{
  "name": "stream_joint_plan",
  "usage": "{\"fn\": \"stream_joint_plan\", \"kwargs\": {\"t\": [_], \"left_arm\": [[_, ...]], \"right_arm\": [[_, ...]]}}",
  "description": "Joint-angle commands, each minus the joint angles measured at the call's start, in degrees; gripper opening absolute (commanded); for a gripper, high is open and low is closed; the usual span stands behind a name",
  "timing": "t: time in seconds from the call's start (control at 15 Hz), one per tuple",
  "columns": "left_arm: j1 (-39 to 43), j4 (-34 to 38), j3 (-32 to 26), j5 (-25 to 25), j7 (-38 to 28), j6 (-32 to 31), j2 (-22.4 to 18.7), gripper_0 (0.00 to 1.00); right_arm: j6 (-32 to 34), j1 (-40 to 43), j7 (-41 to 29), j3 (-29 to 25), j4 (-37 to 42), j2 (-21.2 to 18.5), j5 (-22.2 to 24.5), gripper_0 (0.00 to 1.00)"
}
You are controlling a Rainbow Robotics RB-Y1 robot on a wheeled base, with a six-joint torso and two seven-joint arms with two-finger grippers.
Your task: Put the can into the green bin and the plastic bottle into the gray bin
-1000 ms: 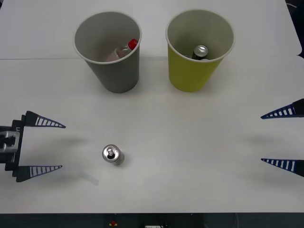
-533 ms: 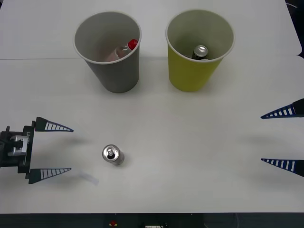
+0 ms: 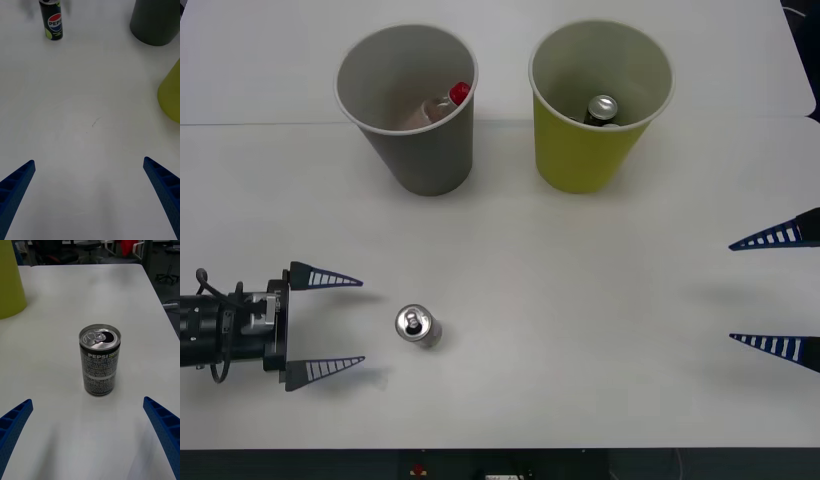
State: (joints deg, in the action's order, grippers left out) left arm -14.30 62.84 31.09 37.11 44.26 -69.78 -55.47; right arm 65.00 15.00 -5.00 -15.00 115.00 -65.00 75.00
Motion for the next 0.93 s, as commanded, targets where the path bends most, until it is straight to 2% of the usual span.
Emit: {"fn": "stream_joint_plan", "kwargs": {"t": [0.07, 0.27, 0.93], "left_arm": [[-1.7, -3.17, 1.78, -1.16, 0.56, -0.01, 2.65, 1.0], [-2.75, -5.19, 2.74, -1.07, 0.83, 0.34, 5.9, 1.0], [-3.72, -5.19, 5.73, -1.33, 1.0, 5.09, 12.05, 1.0]], "right_arm": [[0.0, 0.0, 0.0, 0.0, 0.0, 0.0, 0.0, 1.0], [0.0, 0.0, 0.0, 0.0, 0.0, 0.0, 0.0, 1.0], [0.0, 0.0, 0.0, 0.0, 0.0, 0.0, 0.0, 1.0]]}}
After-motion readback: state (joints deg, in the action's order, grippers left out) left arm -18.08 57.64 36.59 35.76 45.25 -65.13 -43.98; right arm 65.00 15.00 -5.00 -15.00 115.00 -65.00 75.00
